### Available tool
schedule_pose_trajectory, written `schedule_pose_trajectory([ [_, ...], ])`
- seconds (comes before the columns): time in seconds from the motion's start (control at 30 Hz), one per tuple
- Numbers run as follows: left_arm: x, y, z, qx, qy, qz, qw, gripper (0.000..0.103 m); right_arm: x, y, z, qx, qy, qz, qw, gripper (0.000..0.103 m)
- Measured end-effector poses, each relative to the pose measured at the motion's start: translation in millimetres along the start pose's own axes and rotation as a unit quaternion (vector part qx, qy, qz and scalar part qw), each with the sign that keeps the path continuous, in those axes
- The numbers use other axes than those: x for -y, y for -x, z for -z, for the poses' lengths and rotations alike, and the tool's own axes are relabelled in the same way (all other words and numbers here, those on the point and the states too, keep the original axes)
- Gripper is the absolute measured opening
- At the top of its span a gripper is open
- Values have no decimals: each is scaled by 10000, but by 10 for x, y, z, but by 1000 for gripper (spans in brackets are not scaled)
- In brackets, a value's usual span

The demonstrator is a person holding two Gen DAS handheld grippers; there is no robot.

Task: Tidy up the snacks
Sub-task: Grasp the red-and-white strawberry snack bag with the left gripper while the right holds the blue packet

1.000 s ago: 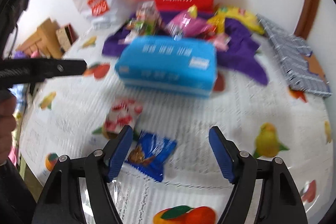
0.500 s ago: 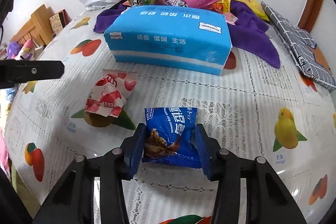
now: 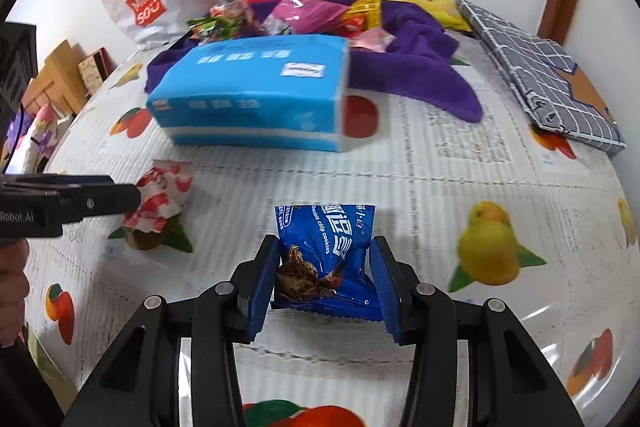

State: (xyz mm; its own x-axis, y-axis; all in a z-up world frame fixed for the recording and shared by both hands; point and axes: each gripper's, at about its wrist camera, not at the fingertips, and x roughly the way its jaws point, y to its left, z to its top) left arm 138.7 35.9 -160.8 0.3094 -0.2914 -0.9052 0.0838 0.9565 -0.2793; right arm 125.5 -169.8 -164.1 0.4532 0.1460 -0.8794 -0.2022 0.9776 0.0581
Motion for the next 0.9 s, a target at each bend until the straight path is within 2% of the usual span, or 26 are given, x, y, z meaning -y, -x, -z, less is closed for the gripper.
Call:
schedule_pose_trajectory([
  [0.23,154,-186,-45,-153,20,64,9999,69,119,-1,-28,38,-50,20,10000,46],
  [0.5,375,-286,-46,71,-326,-531,9980,67,159,-21,-20,65,-27,75,9999,46],
  [0.67,439,-303,-84,122,-444,-688,9966,47,164,4,-7,99,-10,30,9999,46],
  [0.9,445,-273,-100,78,-447,-569,9973,36,193,42,-4,145,-52,29,9999,46],
])
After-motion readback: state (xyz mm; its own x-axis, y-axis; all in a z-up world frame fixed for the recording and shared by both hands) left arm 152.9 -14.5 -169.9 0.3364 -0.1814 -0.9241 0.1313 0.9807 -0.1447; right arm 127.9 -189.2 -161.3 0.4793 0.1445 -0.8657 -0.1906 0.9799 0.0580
